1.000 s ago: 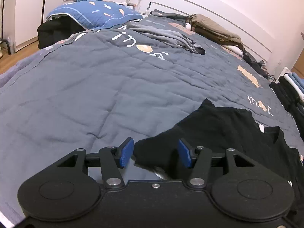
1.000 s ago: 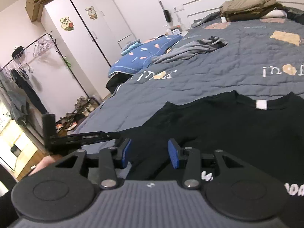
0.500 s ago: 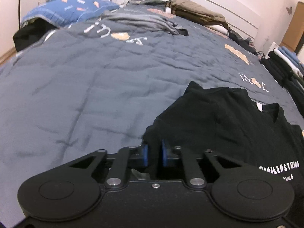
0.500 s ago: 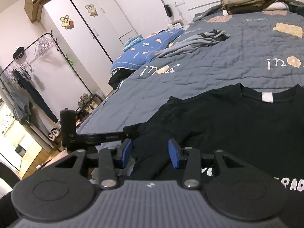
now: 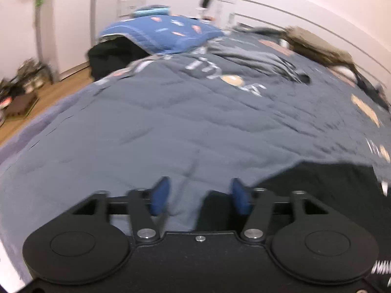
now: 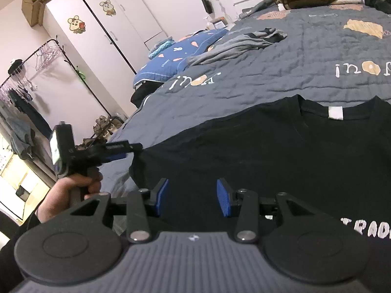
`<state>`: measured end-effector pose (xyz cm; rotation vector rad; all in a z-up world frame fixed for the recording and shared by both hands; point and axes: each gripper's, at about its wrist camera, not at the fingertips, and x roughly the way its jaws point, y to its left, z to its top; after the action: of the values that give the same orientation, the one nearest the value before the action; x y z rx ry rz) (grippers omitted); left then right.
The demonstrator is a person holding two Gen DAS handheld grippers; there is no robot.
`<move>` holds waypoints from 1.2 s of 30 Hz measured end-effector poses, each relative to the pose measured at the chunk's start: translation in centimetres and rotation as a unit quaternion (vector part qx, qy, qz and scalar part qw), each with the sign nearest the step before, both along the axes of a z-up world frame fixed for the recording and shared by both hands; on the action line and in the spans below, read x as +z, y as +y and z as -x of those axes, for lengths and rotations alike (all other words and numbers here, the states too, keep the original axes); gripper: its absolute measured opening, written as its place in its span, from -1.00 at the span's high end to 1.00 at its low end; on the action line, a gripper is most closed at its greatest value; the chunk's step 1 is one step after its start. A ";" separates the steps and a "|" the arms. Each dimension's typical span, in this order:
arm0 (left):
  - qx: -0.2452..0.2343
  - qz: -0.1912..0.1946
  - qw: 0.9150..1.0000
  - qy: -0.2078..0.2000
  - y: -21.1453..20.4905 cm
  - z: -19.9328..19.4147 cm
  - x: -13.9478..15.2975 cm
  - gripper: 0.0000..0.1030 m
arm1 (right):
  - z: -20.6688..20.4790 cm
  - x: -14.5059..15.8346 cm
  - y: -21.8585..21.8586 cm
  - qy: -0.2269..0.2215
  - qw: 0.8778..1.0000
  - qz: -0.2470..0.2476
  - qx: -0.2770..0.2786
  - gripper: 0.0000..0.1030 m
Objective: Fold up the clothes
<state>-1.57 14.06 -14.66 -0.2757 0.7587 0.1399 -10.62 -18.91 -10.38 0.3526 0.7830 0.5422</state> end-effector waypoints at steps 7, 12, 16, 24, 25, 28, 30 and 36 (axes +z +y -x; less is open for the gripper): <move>0.024 0.186 0.982 0.024 2.8 3.9 -0.6 -0.22 | 0.0 -0.3 0.2 0.002 1.000 -0.002 0.006 0.18; 0.040 0.239 0.970 0.024 2.8 4.6 -1.6 -0.22 | 0.3 0.0 0.5 -0.003 1.000 -0.008 0.011 0.18; 0.075 0.284 0.955 0.039 2.9 4.5 -3.6 -0.22 | 0.3 0.0 0.7 -0.003 1.000 -0.011 0.012 0.18; 0.063 0.276 0.958 0.029 1.3 3.5 -4.5 0.59 | 0.3 -0.2 0.8 0.002 1.000 -0.009 0.012 0.18; 0.061 0.273 0.960 0.026 1.1 3.4 -4.4 0.75 | 0.3 -0.1 0.8 0.001 1.000 -0.010 0.011 0.18; 0.018 0.161 0.987 -0.008 -1.2 3.8 -1.7 0.77 | 0.2 -0.1 0.5 0.001 1.000 -0.011 0.006 0.18; 0.022 0.146 0.989 0.015 -1.6 4.0 -1.6 0.73 | 0.1 -0.1 0.2 0.002 1.000 -0.012 0.003 0.18; 0.073 0.224 0.970 0.062 0.5 4.2 -4.0 -0.08 | 0.0 -0.1 0.1 0.005 1.000 -0.012 0.002 0.18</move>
<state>-5.73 14.61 -18.61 -0.7603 0.8900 0.1236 -10.63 -18.81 -10.48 0.3756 0.7878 0.5550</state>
